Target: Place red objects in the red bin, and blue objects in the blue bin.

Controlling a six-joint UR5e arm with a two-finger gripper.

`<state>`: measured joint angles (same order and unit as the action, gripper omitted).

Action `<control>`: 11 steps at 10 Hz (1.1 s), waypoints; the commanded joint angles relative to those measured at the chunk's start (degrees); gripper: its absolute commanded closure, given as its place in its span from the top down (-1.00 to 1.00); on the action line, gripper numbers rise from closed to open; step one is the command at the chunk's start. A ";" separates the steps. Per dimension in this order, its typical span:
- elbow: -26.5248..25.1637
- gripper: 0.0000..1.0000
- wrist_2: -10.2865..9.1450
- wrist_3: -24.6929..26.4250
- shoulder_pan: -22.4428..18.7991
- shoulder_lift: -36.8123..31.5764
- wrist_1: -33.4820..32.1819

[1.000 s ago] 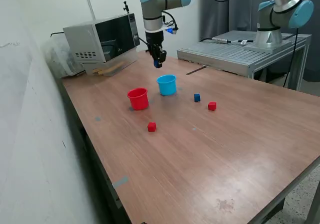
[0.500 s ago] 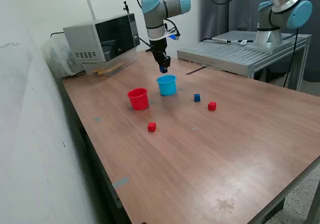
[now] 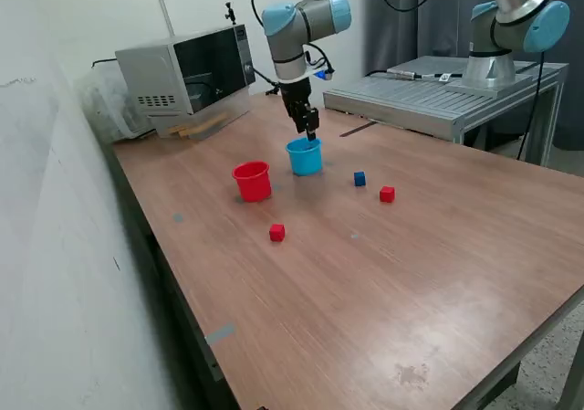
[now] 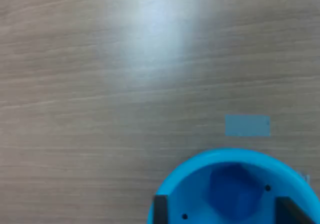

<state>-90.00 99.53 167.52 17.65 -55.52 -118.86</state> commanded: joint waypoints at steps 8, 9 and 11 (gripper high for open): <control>-8.69 1.00 -9.96 17.29 -11.05 -6.96 -3.91; -10.18 1.00 -9.71 26.80 -11.14 -8.27 -4.88; -12.03 1.00 -9.27 38.53 -11.32 -8.99 -9.61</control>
<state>-99.30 90.87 188.41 6.95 -62.67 -123.73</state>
